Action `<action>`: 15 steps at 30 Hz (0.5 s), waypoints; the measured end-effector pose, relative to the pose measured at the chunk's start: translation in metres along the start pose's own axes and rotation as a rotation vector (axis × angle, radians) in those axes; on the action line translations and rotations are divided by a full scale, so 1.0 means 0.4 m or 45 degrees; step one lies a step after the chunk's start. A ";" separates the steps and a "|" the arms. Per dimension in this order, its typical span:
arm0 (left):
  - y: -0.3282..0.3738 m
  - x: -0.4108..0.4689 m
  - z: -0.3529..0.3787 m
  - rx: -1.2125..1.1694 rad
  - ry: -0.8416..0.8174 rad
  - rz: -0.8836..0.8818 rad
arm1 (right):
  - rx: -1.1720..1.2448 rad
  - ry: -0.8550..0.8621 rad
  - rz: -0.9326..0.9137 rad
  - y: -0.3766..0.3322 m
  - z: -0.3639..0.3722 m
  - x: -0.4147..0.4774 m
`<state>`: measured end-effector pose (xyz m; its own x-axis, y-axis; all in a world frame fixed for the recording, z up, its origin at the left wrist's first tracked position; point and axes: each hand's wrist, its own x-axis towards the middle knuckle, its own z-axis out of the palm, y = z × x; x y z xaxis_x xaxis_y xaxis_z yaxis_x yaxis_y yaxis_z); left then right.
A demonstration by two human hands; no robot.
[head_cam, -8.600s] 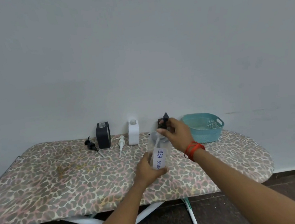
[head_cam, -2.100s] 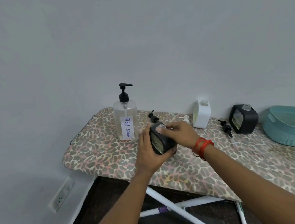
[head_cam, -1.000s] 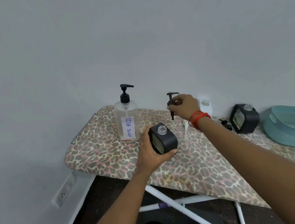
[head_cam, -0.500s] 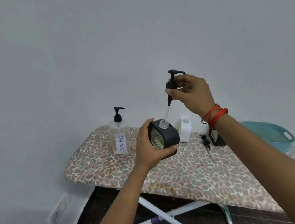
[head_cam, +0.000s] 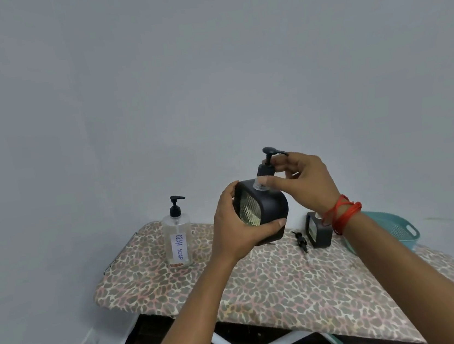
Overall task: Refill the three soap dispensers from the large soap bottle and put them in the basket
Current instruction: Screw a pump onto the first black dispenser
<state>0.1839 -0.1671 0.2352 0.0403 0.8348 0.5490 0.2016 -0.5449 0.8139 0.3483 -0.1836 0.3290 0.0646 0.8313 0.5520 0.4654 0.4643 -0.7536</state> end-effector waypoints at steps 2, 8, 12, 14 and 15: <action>0.031 0.010 0.003 -0.020 0.005 0.020 | 0.035 -0.031 -0.011 -0.011 -0.007 -0.007; 0.111 0.022 0.001 -0.056 -0.044 0.024 | 0.308 -0.090 0.020 -0.060 -0.049 -0.015; 0.140 0.030 -0.009 -0.038 -0.097 0.045 | 0.387 -0.029 0.080 -0.086 -0.065 -0.013; 0.157 0.031 -0.007 -0.031 -0.104 0.062 | 0.420 0.046 0.122 -0.089 -0.062 -0.014; 0.166 0.031 -0.003 -0.027 -0.109 0.072 | 0.392 0.088 0.139 -0.094 -0.059 -0.015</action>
<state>0.1964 -0.1928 0.2963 0.1346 0.8060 0.5764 0.1760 -0.5918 0.7866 0.3513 -0.2133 0.3626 0.1641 0.8635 0.4768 0.1646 0.4526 -0.8764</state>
